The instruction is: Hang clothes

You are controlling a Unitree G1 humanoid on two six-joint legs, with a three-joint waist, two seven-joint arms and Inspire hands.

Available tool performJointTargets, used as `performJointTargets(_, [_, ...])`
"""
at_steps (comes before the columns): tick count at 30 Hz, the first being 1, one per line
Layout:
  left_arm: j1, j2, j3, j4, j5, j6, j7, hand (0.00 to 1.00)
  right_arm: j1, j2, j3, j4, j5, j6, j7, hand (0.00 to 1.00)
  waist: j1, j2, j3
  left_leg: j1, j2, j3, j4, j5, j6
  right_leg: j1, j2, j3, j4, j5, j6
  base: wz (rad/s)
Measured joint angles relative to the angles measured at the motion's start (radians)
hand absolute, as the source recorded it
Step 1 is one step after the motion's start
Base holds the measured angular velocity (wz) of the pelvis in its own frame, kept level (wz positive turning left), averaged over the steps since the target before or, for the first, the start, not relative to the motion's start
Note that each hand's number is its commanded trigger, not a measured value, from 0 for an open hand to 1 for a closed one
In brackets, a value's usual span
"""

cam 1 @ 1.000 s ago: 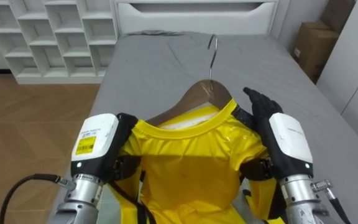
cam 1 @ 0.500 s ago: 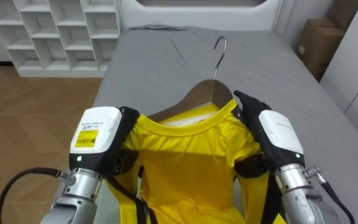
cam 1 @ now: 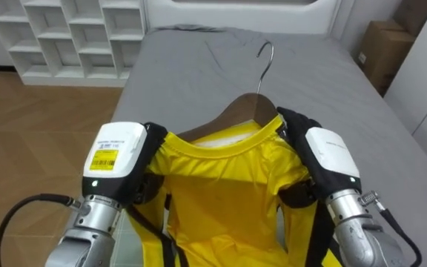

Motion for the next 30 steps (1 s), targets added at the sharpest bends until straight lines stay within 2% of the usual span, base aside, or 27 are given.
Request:
performJointTargets(4, [0.000, 0.001, 0.001, 0.000, 0.000, 0.000, 0.000, 1.00, 0.000, 0.000, -0.001, 0.001, 0.000, 0.004, 0.000, 1.00, -0.001, 0.002, -0.0012, 0.000, 0.000, 0.000, 0.005, 0.000, 0.000, 0.003, 0.000, -0.001, 0.000, 0.000, 0.000, 0.00])
performJointTargets(10, [0.000, 0.000, 0.007, 0.000, -0.001, 0.002, 0.000, 1.00, 0.000, 0.001, -0.012, 0.027, 0.014, 0.030, 0.000, 1.00, 0.001, 0.007, -0.0044, 0.005, 0.000, -0.001, 0.011, 0.000, 0.000, 0.012, 0.000, -0.001, 0.001, 0.000, 0.000, 0.00])
performJointTargets(14, [0.000, -0.011, 0.005, 0.000, -0.002, 0.002, 0.000, 1.00, 0.000, 0.003, -0.026, 0.027, 0.063, 0.045, 0.000, 1.00, 0.001, 0.015, -0.0137, 0.008, 0.000, -0.001, 0.013, 0.000, 0.000, 0.015, -0.001, -0.001, 0.002, 0.000, 0.000, 0.00])
performJointTargets(23, [0.000, -0.004, 0.005, 0.000, -0.001, 0.002, 0.000, 1.00, 0.000, 0.001, -0.030, 0.027, 0.081, 0.046, 0.016, 1.00, 0.000, 0.014, -0.0139, 0.012, 0.001, 0.000, 0.013, 0.001, -0.001, 0.019, -0.001, -0.001, 0.002, 0.000, 0.000, 0.00])
performJointTargets(30, [0.000, 0.006, 0.006, 0.000, -0.002, 0.018, 0.000, 1.00, 0.000, 0.002, -0.021, 0.028, 0.091, 0.041, 0.023, 1.00, -0.003, 0.012, -0.0123, 0.011, 0.001, -0.001, 0.011, 0.001, -0.001, 0.019, 0.000, -0.003, 0.000, 0.000, 0.000, 0.00])
